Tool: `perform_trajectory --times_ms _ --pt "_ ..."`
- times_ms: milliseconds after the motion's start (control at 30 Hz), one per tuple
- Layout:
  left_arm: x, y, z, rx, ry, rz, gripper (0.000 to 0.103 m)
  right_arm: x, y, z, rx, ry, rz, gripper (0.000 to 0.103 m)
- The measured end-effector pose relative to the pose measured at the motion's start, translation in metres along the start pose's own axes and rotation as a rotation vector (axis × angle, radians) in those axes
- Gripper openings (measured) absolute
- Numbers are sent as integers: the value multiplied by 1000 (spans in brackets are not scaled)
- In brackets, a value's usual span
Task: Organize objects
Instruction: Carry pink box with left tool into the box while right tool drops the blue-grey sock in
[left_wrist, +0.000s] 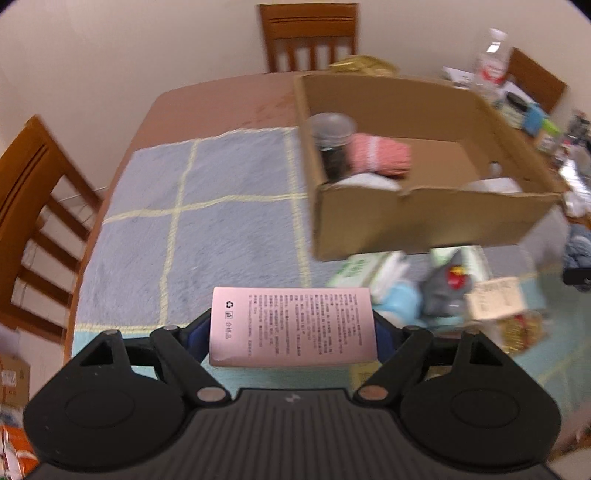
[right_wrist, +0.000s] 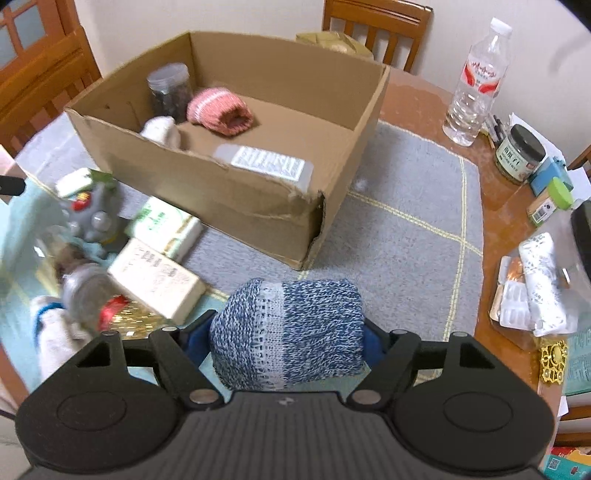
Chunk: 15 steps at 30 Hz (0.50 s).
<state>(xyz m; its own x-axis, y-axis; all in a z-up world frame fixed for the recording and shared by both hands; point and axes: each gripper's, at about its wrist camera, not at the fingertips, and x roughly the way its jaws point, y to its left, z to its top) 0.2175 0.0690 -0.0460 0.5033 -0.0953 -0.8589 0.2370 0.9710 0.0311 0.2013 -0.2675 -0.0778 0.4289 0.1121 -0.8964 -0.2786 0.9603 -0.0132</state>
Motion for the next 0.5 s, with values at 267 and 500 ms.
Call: perform_trajectory --times_ms 267,500 --pt "-30 -30 33 100 -13 -99 82 -42 8 11 4 -30 43 81" --pt "-40 -62 71 186 -96 -166 82 -73 14 33 -12 -111 53 81"
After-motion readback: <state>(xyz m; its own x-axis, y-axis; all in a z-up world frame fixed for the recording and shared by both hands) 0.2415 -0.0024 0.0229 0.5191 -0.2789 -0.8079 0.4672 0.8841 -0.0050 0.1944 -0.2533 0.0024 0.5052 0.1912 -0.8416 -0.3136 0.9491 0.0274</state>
